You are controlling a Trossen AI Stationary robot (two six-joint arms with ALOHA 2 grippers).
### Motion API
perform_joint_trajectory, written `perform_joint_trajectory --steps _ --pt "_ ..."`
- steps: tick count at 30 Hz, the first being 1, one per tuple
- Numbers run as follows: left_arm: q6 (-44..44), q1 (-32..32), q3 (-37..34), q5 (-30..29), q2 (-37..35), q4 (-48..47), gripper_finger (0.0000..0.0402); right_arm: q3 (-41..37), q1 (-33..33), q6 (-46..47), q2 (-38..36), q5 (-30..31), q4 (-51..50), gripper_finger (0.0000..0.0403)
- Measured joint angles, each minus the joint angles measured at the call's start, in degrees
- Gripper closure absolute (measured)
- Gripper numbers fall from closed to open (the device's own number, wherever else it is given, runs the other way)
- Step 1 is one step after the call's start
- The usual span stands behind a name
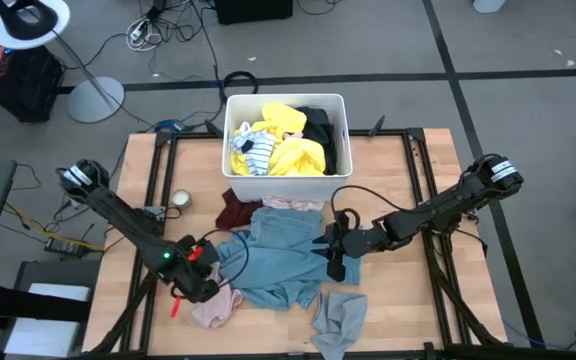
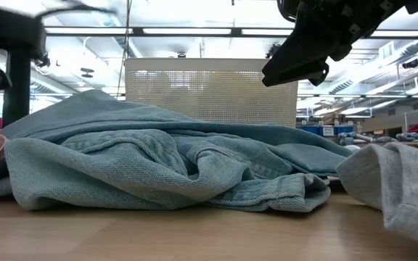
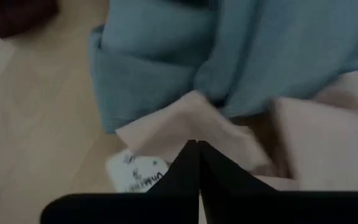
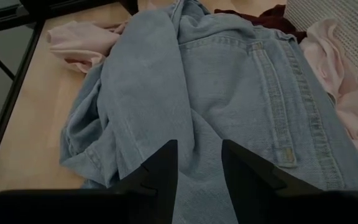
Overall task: Sort clothes
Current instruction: Put the pink underwear into the white laundry bin
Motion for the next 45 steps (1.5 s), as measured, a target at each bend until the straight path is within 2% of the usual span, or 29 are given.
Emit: perform_joint_trajectory --steps 8,21,33,37,45 --pt "0.28 0.0 8.9 -3.27 -1.21 -11.06 0.04 0.0 0.02 -0.02 0.0 0.01 0.0 0.0277" --pt "0.34 0.0 9.0 -3.32 -3.84 -12.94 0.0401 0.0 0.02 -0.02 0.0 0.03 -0.04 0.0277" --pt "0.3 0.0 9.89 -6.56 -8.08 -15.98 0.0401 0.0 0.02 -0.04 0.0 0.06 -0.07 0.0277" --pt "1.52 0.0 14.55 -10.15 -8.92 -20.81 0.0401 0.0 0.02 -0.04 0.0 0.05 -0.07 0.0277" --pt "4.93 0.87 28.41 -19.27 -9.04 -33.93 0.0401 0.0 0.02 -0.07 0.0 0.07 -0.07 0.0277"
